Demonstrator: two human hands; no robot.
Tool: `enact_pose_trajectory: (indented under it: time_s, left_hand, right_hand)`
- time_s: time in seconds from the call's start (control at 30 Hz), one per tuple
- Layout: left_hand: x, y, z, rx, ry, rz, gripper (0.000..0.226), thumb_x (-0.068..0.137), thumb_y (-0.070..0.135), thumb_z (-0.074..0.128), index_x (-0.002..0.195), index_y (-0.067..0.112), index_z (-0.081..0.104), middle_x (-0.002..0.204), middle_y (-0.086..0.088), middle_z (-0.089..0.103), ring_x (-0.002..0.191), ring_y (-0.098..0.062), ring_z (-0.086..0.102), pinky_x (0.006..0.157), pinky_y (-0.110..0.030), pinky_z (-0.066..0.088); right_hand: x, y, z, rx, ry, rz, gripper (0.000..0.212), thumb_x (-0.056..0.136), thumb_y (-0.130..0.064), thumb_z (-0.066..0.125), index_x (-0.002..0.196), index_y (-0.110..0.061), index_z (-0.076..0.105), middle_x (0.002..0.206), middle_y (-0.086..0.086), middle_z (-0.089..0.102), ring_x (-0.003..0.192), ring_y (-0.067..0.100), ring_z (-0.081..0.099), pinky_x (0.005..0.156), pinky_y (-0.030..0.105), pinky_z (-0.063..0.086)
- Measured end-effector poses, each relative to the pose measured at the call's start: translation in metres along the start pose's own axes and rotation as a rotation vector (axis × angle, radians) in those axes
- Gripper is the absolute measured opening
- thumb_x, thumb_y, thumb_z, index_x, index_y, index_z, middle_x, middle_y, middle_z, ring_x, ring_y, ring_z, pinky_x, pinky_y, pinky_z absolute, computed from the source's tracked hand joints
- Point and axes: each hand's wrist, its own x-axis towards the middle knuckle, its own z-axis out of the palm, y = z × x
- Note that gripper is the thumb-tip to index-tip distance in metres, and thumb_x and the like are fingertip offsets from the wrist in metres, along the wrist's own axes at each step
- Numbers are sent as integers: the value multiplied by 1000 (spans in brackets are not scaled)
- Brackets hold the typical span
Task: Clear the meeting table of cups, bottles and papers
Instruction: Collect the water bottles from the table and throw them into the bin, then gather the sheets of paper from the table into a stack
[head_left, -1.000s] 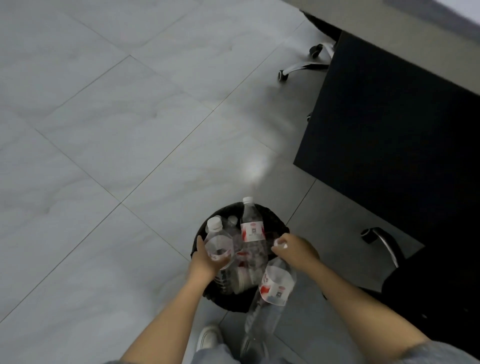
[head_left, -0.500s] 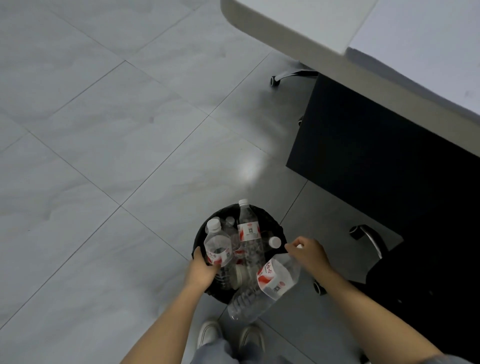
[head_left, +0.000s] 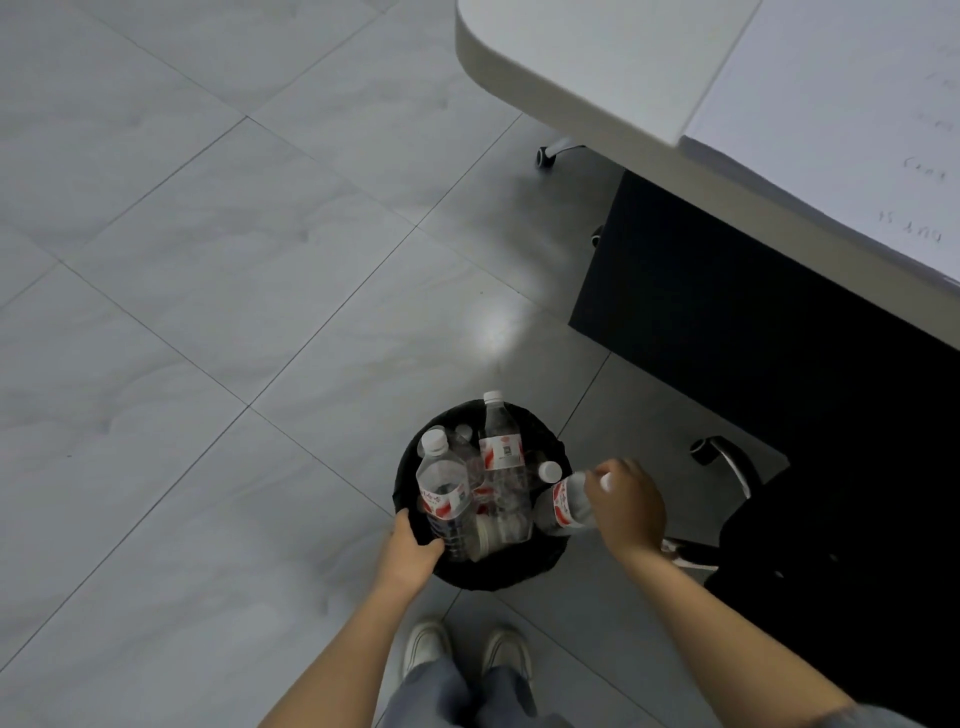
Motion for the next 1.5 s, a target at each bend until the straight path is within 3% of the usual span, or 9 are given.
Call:
enact_pose_trajectory:
  time_s: [0.23, 0.37, 0.63, 0.77, 0.9, 1.03, 1.2, 1.37, 1.5]
  left_hand:
    - [1, -3, -3, -36, 0, 17, 48, 84, 5, 56, 129, 5, 39, 120, -13, 56, 108, -31, 56, 87, -35, 48]
    - [2, -9, -5, -50, -11, -17, 57, 85, 8, 56, 137, 5, 32, 129, -15, 54, 112, -31, 55, 92, -36, 47]
    - [-52, 25, -22, 39, -8, -4, 48, 91, 4, 48, 137, 0, 32, 140, -19, 43, 126, -31, 43, 79, -21, 31]
    - [-96, 65, -43, 82, -8, 53, 44, 93, 7, 48, 134, -2, 35, 138, -19, 45, 114, -28, 48, 72, -18, 27]
    - [-136, 109, -68, 155, -8, 136, 54, 91, 14, 52, 139, 1, 30, 140, -18, 42, 126, -30, 44, 86, -26, 36]
    - [-177, 155, -85, 239, -17, 241, 46, 91, 16, 52, 132, 1, 38, 130, -20, 51, 110, -28, 53, 80, -25, 37]
    - [-243, 219, -95, 336, -61, 431, 52, 91, 24, 53, 137, 5, 38, 139, -16, 46, 124, -30, 47, 100, -31, 39]
    - [-297, 273, -75, 420, -88, 663, 44, 92, 23, 51, 132, 6, 43, 134, -16, 49, 120, -28, 49, 94, -29, 40]
    - [-360, 310, -29, 456, -161, 870, 39, 92, 23, 50, 127, 7, 47, 123, -12, 55, 98, -22, 56, 84, -30, 44]
  right_hand:
    - [-14, 4, 34, 28, -152, 89, 32, 93, -29, 52, 115, -6, 57, 123, 15, 52, 111, 32, 51, 87, 32, 40]
    - [-11, 4, 40, 167, -361, 148, 52, 94, -13, 44, 144, -13, 29, 143, 18, 29, 127, 34, 40, 97, 31, 37]
    - [-25, -2, -3, 145, -429, 182, 64, 93, -25, 51, 148, -20, 19, 151, 14, 16, 137, 31, 28, 106, 34, 34]
    - [-40, -12, -65, 151, -403, 184, 66, 91, -28, 54, 147, -18, 21, 148, 17, 21, 132, 34, 34, 107, 40, 38]
    - [-66, -26, -132, 165, -295, 131, 62, 92, -26, 52, 146, -15, 24, 145, 16, 32, 128, 32, 41, 103, 38, 41]
    - [-99, -41, -193, 175, -224, 115, 58, 94, -28, 50, 145, -17, 25, 146, 14, 26, 129, 30, 38, 101, 38, 42]
    - [-149, -41, -275, 195, -73, 69, 56, 93, -29, 48, 144, -18, 28, 147, 9, 29, 130, 24, 38, 99, 32, 43]
    - [-189, -23, -346, 202, 83, 26, 50, 93, -25, 47, 141, -17, 35, 142, 7, 36, 125, 21, 44, 94, 28, 44]
    - [-234, 29, -400, 223, 212, 87, 50, 93, -24, 48, 140, -18, 35, 143, 6, 35, 125, 21, 44, 96, 31, 44]
